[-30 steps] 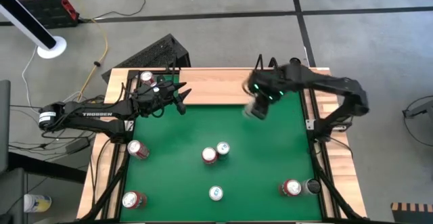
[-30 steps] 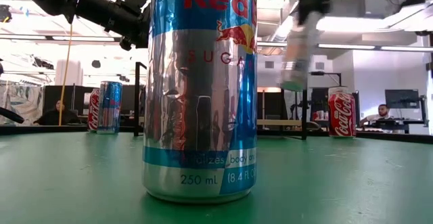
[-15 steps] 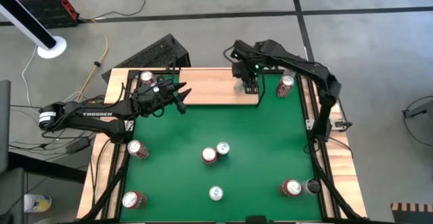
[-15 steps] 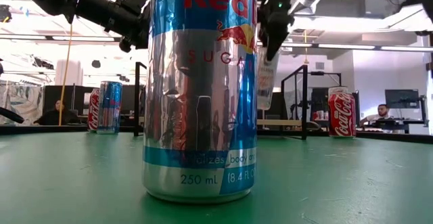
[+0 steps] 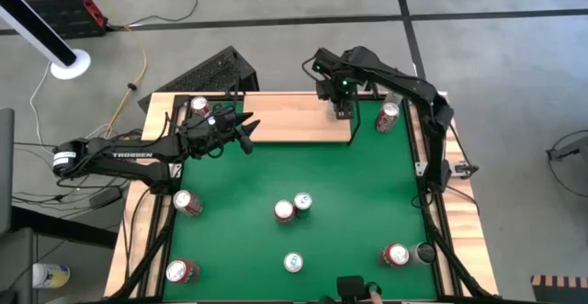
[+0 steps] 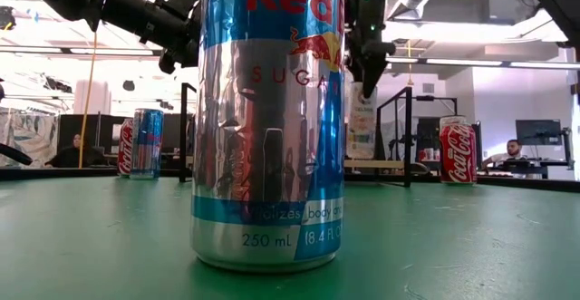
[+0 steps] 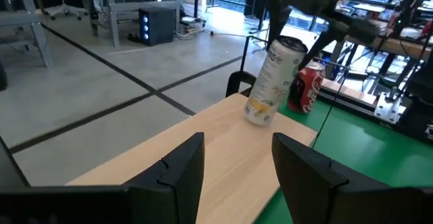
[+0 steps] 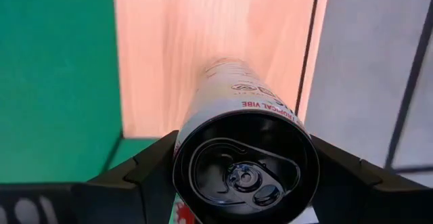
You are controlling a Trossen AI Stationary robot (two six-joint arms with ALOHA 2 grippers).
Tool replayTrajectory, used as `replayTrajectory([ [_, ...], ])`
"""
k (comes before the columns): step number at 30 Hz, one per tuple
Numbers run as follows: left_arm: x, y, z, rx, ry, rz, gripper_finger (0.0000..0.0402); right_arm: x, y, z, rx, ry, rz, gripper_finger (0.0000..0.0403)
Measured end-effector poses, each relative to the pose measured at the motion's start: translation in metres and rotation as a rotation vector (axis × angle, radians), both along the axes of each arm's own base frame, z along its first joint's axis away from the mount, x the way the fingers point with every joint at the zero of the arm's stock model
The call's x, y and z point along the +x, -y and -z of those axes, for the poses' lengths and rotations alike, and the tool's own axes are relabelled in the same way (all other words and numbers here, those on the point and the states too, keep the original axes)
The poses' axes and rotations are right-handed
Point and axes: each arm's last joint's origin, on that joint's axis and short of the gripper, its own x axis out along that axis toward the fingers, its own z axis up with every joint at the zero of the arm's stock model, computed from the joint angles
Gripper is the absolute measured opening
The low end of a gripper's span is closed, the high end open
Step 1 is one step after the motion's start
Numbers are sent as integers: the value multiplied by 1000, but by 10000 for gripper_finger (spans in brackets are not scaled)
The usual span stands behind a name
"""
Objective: Place canned beverage on shelf
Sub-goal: Put the middle white soda can on the shelf
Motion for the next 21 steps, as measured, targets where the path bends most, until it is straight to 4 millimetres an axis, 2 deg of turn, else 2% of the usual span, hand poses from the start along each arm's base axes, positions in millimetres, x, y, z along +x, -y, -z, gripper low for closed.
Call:
replayTrajectory([
  [21,0,0,0,-21,18,1,158,-3,-3,0,78,13,1,296],
])
